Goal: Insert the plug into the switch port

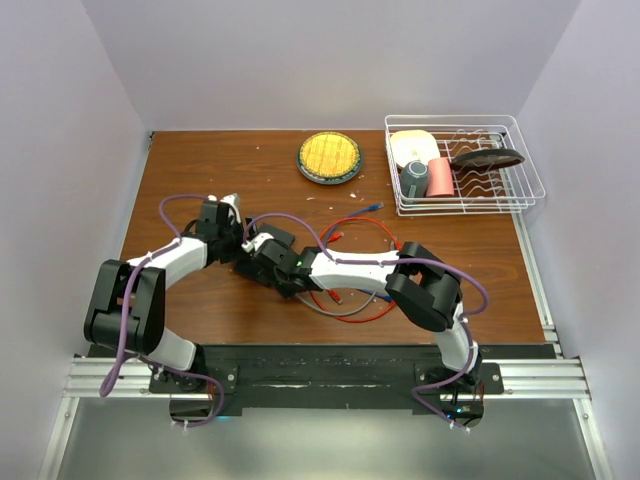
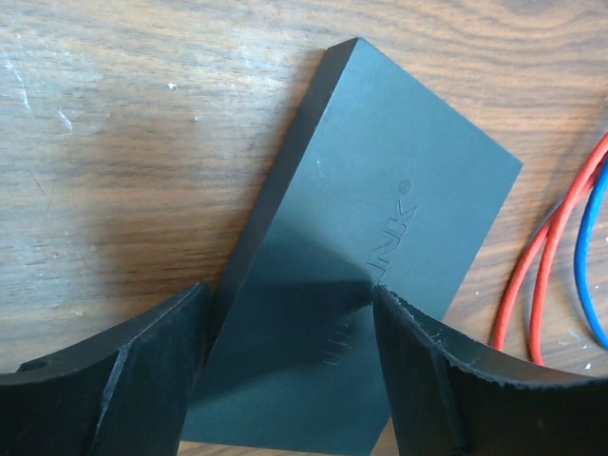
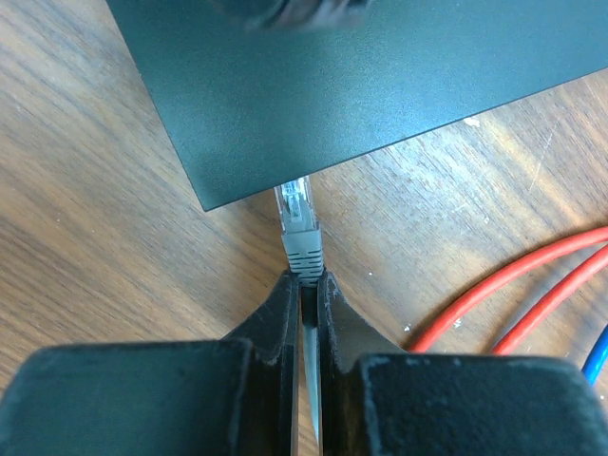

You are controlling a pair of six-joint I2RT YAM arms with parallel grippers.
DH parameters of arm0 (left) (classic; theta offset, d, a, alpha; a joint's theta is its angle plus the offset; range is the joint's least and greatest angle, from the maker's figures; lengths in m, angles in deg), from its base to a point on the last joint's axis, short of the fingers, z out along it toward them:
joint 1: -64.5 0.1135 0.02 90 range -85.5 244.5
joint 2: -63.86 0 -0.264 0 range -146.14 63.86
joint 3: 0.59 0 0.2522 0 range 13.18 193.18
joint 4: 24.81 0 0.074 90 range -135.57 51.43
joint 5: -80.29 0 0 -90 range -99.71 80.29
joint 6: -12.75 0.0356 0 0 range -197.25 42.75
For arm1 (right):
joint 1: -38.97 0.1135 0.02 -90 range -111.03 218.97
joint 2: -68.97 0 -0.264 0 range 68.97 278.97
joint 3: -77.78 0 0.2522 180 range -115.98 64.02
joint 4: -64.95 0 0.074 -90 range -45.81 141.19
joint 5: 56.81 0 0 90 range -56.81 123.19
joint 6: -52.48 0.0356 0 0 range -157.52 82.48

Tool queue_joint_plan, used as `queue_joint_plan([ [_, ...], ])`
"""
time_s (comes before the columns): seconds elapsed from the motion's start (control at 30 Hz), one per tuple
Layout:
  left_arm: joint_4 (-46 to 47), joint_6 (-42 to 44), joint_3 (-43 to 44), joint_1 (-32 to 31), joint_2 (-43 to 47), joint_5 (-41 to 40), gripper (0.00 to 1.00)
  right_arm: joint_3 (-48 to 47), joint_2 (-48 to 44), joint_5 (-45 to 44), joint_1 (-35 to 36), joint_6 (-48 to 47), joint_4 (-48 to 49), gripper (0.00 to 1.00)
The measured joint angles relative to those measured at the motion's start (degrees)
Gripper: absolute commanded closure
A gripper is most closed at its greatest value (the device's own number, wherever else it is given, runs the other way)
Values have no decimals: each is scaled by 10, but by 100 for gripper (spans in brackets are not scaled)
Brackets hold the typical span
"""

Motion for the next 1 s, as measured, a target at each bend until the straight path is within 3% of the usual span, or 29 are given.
queue_joint_plan([
  [0.8, 43, -2, -4, 9, -17, 53, 34, 32, -14, 31, -4, -27, 45, 100],
  [1.0, 56, 3, -11, 12, -17, 60, 40, 35, -16, 30, -4, -27, 51, 100],
])
